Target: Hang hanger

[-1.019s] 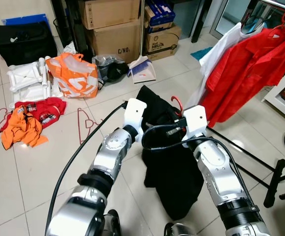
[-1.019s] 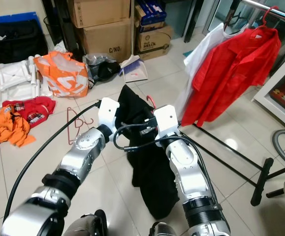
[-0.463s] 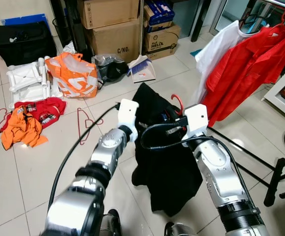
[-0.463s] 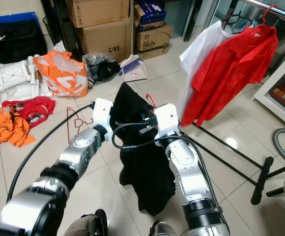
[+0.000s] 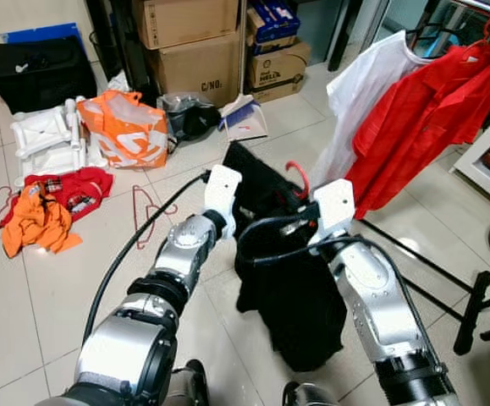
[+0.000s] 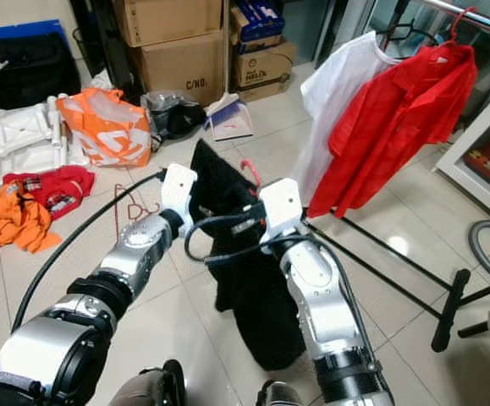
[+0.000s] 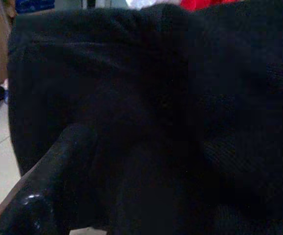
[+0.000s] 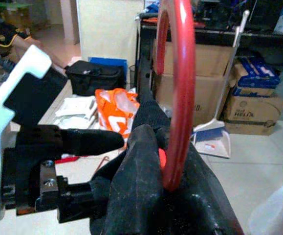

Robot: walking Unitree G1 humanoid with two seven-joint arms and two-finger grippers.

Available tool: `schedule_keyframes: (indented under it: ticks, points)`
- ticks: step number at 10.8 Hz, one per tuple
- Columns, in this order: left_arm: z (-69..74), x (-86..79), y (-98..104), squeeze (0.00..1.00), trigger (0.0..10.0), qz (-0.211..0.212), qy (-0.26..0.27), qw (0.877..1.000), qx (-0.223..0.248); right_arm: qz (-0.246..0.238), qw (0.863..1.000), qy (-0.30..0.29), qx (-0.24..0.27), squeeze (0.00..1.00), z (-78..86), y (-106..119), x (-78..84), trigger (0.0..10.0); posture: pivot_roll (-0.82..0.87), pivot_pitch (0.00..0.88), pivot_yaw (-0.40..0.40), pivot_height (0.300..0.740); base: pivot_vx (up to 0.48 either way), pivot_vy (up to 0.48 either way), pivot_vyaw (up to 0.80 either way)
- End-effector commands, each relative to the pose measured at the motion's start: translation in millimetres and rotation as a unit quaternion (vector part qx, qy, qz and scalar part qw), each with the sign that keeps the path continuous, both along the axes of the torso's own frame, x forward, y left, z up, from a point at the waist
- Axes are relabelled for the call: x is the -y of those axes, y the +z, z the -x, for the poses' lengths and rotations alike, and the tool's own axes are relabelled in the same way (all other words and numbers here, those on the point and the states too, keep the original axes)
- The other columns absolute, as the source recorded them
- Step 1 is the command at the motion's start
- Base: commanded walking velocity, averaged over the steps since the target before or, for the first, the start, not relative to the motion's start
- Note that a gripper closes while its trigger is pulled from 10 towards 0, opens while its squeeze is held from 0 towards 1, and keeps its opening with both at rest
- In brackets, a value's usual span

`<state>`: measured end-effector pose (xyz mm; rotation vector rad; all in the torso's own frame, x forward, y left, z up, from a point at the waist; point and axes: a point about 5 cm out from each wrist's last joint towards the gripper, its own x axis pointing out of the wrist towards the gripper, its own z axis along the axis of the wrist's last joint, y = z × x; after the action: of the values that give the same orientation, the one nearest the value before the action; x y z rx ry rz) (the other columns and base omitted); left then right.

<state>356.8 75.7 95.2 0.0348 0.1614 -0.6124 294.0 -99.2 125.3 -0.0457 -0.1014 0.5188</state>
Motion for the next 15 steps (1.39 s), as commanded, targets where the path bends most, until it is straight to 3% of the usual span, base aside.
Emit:
schedule_keyframes:
  ticks: [1, 2, 7, 11, 15]
  points:
    - [2.4, 10.0, -2.4, 0.00, 6.2, -0.012, -0.031, 0.999, -0.011, -0.010, 1.000, 0.014, 0.018, 0.00, 1.9, 11.2, -3.2, 0.0, -0.18, 0.129, -0.014, 0.740, 0.000, 0.000, 0.00]
    - [2.6, 9.6, -3.7, 0.00, 0.0, -0.010, -0.027, 0.999, -0.016, -0.011, 1.000, 0.018, 0.016, 0.00, 2.6, 11.0, -3.8, 0.0, -0.19, 0.127, -0.013, 0.740, 0.000, 0.000, 0.00]
    - [2.9, 18.2, 15.7, 0.00, 0.0, 0.030, -0.068, 0.996, 0.049, -0.007, 1.000, 0.013, 0.008, 0.00, 2.9, 6.3, -0.9, 0.0, -0.18, 0.132, -0.008, 0.740, 0.000, 0.000, 0.00]
    - [5.2, 15.8, 9.9, 0.00, 0.0, 0.013, -0.069, 0.997, 0.037, -0.002, 1.000, 0.013, -0.001, 0.00, 2.6, 2.5, 0.5, 0.0, -0.17, 0.141, -0.012, 0.740, 0.000, 0.000, 0.00]
    - [8.0, 15.1, 17.8, 0.00, 0.0, 0.040, -0.078, 0.994, 0.061, 0.017, 1.000, 0.000, -0.006, 0.00, 1.4, -3.3, 5.3, 0.0, -0.17, 0.145, -0.005, 0.740, 0.000, 0.000, 0.00]
